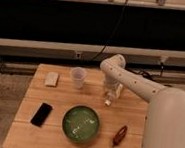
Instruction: Place the bottle in the ceramic bowl
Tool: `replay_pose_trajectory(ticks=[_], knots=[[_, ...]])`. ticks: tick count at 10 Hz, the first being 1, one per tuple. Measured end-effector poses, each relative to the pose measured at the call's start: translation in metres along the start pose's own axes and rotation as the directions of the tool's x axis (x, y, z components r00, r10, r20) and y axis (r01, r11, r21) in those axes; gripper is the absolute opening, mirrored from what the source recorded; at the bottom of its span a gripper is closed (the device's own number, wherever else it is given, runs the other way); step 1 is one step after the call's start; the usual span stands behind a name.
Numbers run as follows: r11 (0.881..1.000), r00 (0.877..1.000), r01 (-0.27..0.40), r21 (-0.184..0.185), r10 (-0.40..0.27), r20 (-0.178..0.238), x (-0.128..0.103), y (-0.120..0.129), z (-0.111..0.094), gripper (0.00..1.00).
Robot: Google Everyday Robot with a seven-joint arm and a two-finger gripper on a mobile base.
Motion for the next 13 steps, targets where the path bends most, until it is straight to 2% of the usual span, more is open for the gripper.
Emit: replay_pose_trajectory(ticks=[4,7,9,13], knots=[[1.0,1.0,0.017,-0.013,-0.017,-0.007,-0.006,0.0,-0.005,0.05],[0.999,0.999,0.037,-0.014,-0.037,-0.016,-0.016,0.005,-0.031,0.01],[0.999,0.999,0.052,-0.017,-0.052,-0.017,-0.024,0.004,-0.035,0.01],[0.997,0.997,0.075,-0.005,-0.075,-0.02,-0.042,0.014,-0.057,0.01]])
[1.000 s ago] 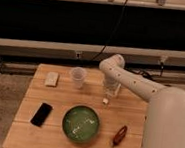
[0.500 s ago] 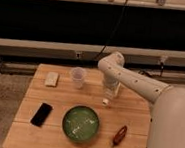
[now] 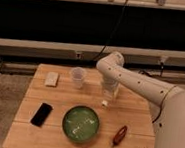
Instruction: Place the bottle in the ceramic bowl
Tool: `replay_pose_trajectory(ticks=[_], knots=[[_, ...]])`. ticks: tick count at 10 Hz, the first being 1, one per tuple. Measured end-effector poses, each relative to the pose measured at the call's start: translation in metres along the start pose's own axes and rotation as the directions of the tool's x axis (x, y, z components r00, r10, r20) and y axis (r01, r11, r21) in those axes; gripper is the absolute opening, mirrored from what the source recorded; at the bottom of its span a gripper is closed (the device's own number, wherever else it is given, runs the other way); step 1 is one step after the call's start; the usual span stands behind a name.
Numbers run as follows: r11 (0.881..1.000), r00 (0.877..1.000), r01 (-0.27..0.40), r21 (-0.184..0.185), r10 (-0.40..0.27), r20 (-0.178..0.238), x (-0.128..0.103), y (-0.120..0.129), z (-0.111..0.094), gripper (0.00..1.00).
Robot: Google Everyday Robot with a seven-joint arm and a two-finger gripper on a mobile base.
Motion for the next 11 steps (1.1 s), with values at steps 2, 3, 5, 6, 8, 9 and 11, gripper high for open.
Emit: replay_pose_trajectory(ticks=[2,3,5,6,8,9,11], knots=[[1.0,1.0,0.018,0.01,-0.018,-0.001,-0.008,-0.005,-0.003,0.01],[1.0,1.0,0.021,0.012,-0.021,-0.001,-0.014,-0.003,-0.007,0.01],[1.0,1.0,0.025,0.014,-0.025,0.003,-0.025,0.001,-0.014,0.01],[0.999,0.999,0.035,0.014,-0.035,0.005,-0.032,0.0,-0.016,0.01],[0.999,0.999,0.047,0.02,-0.047,0.004,-0.04,-0.002,-0.019,0.01],[0.998,0.999,0.051,0.021,-0.051,0.006,-0.045,-0.001,-0.021,0.01],[0.998,0.998,0.061,0.028,-0.061,0.013,-0.057,-0.003,-0.026,0.01]])
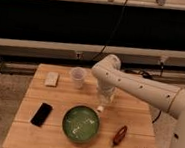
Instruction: Place the bottle in the ceramic bowl
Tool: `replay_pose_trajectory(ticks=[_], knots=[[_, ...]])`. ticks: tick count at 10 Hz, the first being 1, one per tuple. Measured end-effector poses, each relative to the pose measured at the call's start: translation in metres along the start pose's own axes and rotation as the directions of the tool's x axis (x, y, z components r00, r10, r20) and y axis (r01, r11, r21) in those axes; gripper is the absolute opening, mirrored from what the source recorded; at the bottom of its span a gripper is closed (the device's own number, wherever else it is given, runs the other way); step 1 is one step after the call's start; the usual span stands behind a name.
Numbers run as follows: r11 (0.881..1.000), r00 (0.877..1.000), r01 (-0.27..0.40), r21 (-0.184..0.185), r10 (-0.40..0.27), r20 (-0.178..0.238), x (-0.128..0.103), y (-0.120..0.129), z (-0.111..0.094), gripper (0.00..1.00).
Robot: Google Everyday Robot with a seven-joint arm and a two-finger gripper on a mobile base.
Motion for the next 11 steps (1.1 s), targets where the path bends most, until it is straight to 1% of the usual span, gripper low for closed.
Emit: replay_pose_trajectory(ticks=[7,11], knots=[[0.999,0.999,0.032,0.013,-0.032,0.013,-0.03,-0.008,-0.008,0.01],[0.999,0.999,0.045,0.017,-0.046,0.026,-0.041,-0.013,-0.012,0.01]])
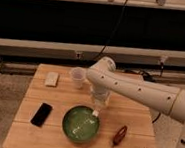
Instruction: Place the bottle in the ceramic bowl
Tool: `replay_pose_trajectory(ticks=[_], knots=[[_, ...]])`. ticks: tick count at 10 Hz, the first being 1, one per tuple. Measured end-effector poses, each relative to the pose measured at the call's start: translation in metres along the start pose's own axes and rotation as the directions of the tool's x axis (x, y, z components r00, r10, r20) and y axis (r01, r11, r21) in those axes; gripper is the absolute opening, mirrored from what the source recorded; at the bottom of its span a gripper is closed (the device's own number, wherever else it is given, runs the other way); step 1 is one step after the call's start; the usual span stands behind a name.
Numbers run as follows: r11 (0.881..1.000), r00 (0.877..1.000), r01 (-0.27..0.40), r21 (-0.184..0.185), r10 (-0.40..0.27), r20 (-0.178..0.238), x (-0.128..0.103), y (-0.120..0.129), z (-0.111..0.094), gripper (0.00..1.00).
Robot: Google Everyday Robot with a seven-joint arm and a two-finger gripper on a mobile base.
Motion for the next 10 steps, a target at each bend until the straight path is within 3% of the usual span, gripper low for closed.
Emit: replay_pose_trajectory(ticks=[10], knots=[[0.998,0.998,0.055,0.029,-0.056,0.024,-0.03,-0.012,-0.004,0.01]])
